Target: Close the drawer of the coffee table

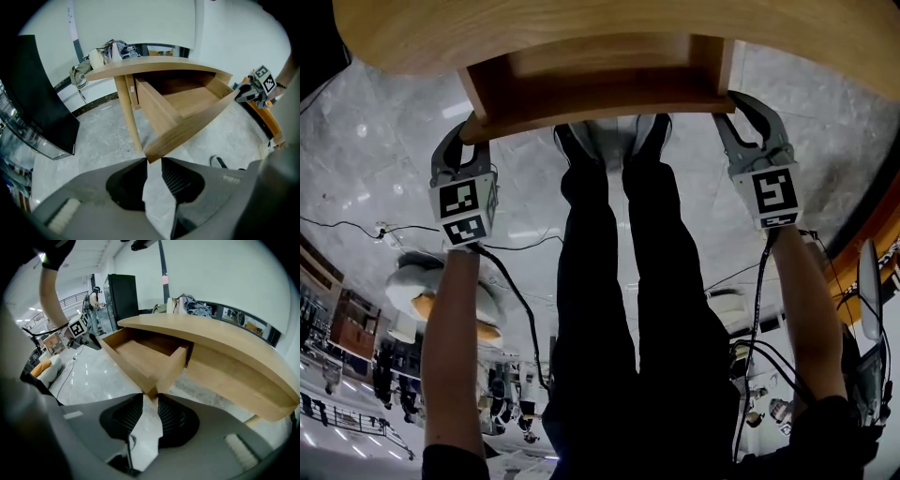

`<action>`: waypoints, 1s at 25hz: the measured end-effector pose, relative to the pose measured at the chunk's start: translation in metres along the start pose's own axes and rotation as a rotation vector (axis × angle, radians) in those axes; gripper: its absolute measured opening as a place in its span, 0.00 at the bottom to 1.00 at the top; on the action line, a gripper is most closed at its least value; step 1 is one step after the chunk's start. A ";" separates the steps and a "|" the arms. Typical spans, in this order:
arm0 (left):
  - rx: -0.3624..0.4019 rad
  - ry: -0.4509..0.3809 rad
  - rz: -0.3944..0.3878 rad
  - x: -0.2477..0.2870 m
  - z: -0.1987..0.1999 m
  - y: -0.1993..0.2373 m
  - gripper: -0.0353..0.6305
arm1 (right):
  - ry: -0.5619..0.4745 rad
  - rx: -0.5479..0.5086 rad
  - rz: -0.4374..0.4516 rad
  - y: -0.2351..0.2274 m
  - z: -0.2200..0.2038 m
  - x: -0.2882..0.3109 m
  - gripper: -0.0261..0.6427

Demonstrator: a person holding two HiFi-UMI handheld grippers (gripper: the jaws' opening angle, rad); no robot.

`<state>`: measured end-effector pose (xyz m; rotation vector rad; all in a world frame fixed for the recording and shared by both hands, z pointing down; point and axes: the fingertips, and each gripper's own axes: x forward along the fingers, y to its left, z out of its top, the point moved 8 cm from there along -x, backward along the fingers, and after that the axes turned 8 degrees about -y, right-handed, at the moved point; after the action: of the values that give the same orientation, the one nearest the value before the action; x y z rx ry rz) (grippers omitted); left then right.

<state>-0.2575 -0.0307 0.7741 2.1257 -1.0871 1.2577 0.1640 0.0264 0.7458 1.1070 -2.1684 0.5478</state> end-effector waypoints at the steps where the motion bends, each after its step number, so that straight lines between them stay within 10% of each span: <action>1: -0.002 0.000 0.002 0.001 0.000 -0.001 0.21 | 0.001 0.014 0.001 -0.001 -0.001 0.000 0.19; 25: -0.152 -0.073 0.059 -0.006 0.022 0.009 0.21 | -0.077 0.259 -0.083 -0.014 0.017 -0.006 0.18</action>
<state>-0.2546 -0.0485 0.7577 2.0529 -1.2439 1.0935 0.1729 0.0117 0.7307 1.3686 -2.1480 0.7763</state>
